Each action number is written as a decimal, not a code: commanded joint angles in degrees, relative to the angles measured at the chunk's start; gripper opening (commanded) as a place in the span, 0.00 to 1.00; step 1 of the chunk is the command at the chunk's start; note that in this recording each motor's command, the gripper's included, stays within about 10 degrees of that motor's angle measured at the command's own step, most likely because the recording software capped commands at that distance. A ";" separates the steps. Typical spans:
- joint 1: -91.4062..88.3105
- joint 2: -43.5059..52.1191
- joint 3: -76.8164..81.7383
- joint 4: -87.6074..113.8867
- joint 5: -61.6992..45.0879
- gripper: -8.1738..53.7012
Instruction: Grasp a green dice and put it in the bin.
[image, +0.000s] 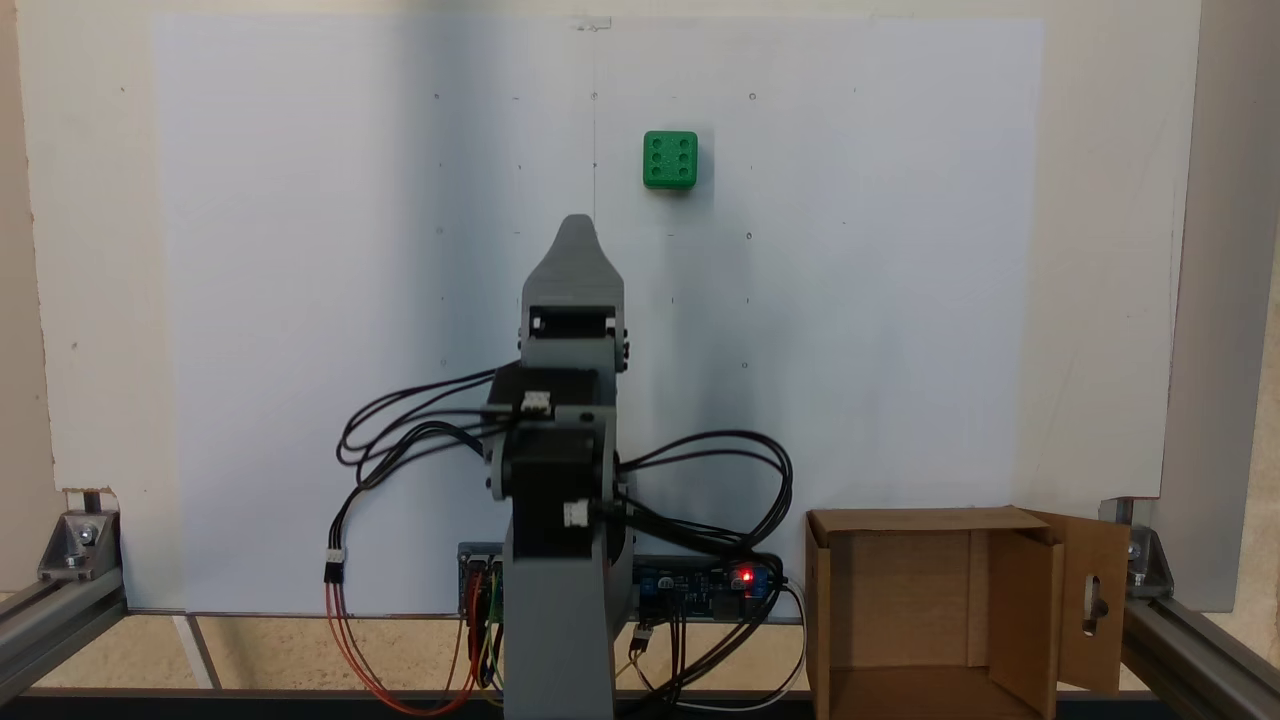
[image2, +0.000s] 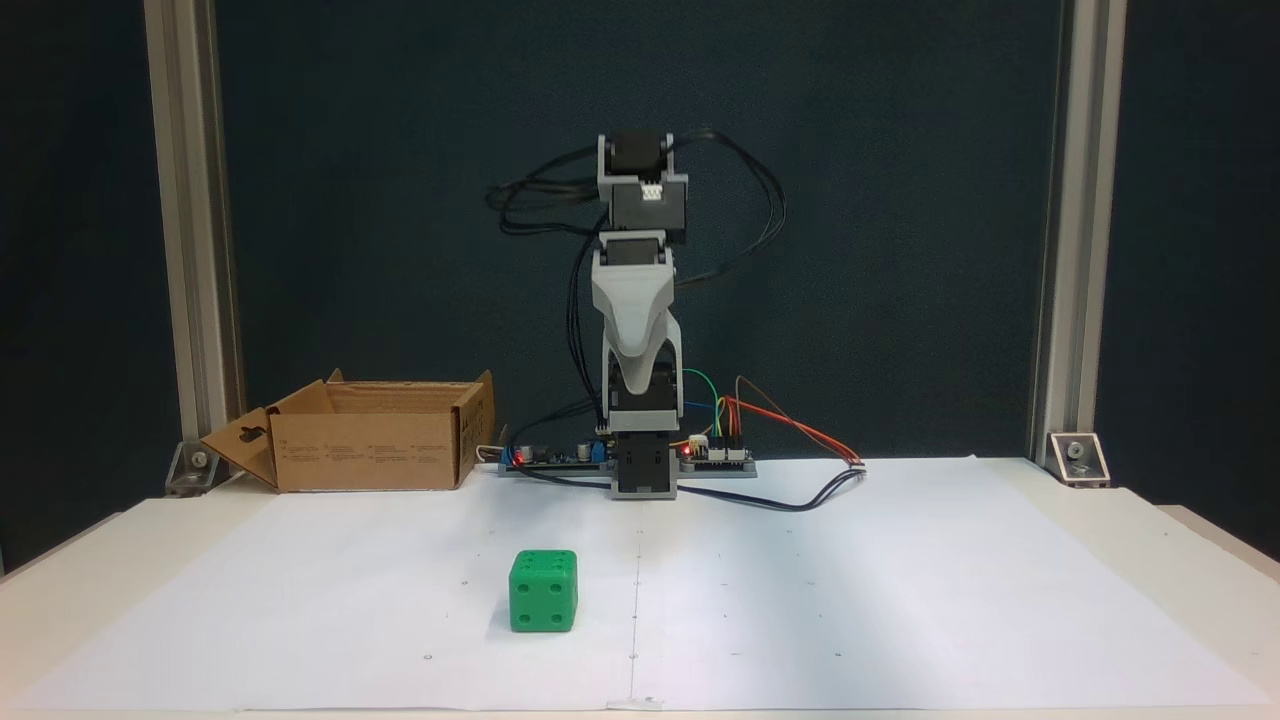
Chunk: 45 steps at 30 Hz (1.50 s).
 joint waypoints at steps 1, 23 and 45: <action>0.70 -2.11 -6.24 1.93 2.46 0.82; 12.92 -33.75 -41.48 19.25 -9.58 0.85; 13.80 -44.65 -45.26 20.83 -14.41 0.85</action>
